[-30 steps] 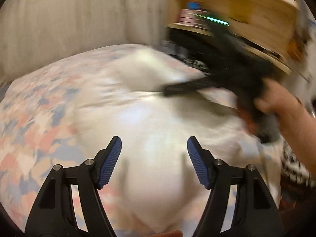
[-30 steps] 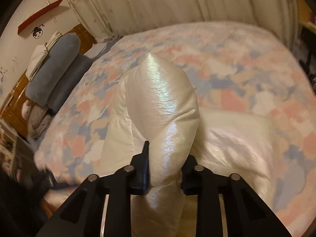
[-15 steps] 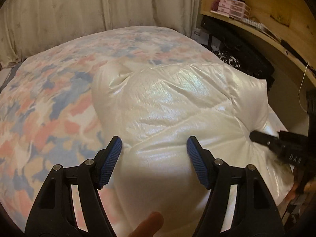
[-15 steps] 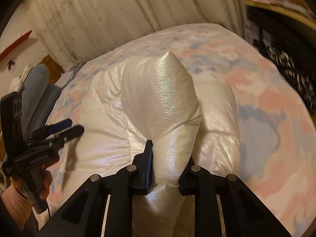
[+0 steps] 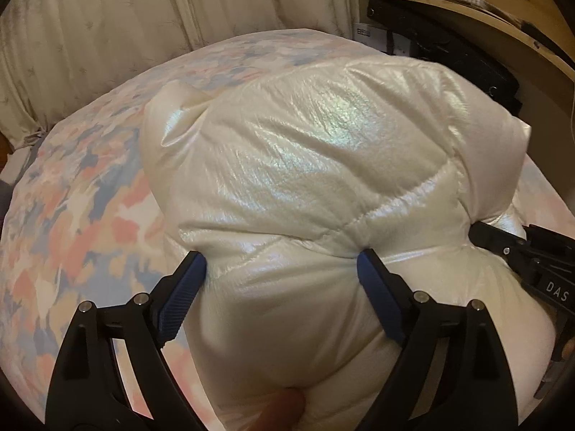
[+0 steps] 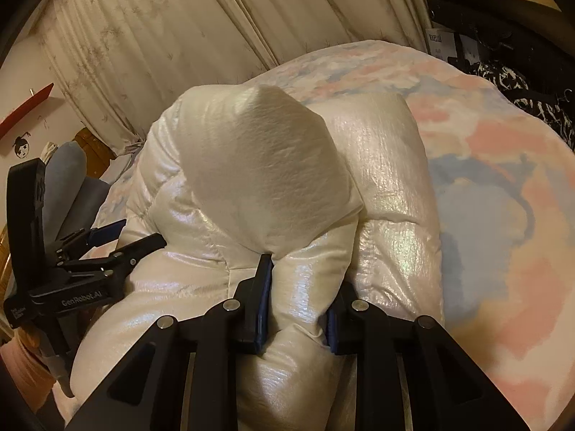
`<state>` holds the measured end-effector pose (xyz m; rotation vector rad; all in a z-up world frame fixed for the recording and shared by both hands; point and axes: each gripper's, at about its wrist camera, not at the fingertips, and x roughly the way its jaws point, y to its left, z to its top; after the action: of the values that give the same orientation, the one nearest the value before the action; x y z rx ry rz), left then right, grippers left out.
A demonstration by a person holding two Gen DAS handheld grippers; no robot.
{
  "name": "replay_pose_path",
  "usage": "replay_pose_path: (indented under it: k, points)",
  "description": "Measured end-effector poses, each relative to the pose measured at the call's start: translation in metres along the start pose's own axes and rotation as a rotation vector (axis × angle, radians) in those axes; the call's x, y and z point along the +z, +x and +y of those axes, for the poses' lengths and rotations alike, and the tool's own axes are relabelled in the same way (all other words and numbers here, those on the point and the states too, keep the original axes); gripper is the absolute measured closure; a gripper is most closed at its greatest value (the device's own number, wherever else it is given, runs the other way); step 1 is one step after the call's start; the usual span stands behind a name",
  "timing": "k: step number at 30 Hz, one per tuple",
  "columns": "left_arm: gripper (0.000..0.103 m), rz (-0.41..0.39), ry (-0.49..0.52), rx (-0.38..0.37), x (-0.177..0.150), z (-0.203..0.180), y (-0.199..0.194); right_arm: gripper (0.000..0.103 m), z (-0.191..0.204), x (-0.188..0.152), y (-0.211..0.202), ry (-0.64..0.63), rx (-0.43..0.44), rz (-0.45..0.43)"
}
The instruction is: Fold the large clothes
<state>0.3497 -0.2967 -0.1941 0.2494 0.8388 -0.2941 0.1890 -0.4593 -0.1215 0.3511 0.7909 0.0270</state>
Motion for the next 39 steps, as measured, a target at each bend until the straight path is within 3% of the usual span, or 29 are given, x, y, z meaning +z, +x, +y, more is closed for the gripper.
replay_pose_path:
  k: [13, 16, 20, 23, 29, 34, 39]
  points:
    - [0.016, -0.047, 0.012, 0.012, -0.016, -0.003, 0.011, 0.081, 0.005, -0.028, 0.011, -0.002, -0.002, -0.001]
    - [0.016, -0.044, 0.015, 0.011, -0.013, -0.005, 0.006, 0.08, 0.011, -0.018, 0.009, -0.009, -0.015, 0.01]
    - [0.016, -0.033, 0.016, 0.002, -0.009, -0.007, 0.0, 0.068, 0.029, -0.012, 0.002, -0.047, -0.1, 0.029]
    - [0.016, -0.03, 0.04, -0.001, -0.002, -0.008, -0.007, 0.067, 0.04, -0.005, -0.007, -0.048, -0.121, 0.035]
    - [0.016, -0.02, 0.065, -0.027, 0.01, -0.011, -0.018, 0.066, 0.076, 0.011, -0.038, -0.083, -0.184, -0.043]
    - [0.016, -0.015, 0.057, -0.049, 0.02, -0.014, -0.023, 0.067, 0.121, 0.032, -0.069, -0.173, -0.158, -0.158]
    - [0.016, -0.02, 0.028, -0.071, 0.035, -0.011, -0.031, 0.067, 0.14, 0.056, -0.036, -0.209, -0.129, -0.107]
